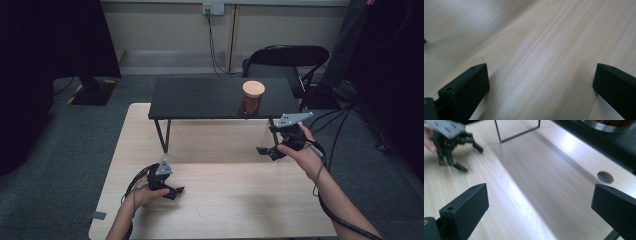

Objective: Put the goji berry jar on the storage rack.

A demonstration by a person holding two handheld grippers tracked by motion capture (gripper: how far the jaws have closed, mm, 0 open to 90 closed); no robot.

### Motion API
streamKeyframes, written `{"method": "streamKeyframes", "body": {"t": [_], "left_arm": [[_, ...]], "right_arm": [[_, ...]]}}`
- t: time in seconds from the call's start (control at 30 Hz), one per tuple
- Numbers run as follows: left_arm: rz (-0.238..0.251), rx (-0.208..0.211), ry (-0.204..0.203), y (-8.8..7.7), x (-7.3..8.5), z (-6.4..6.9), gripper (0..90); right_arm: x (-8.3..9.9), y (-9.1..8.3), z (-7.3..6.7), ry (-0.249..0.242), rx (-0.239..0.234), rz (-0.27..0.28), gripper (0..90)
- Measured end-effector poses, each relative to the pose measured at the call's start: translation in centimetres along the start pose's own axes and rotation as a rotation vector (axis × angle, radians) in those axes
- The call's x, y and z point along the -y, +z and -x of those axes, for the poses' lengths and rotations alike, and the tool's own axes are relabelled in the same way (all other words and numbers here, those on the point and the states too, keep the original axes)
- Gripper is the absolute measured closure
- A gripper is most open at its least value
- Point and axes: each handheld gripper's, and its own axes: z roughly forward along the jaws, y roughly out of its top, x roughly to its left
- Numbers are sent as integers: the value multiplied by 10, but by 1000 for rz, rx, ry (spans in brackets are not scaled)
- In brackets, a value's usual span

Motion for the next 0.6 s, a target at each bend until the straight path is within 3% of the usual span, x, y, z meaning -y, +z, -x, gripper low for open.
{"method": "streamKeyframes", "body": {"t": [0.6], "left_arm": [[0, 0, 0, 0, 0, 0, 0]], "right_arm": [[88, 22, -15, 90, -32, 10, 2]]}}
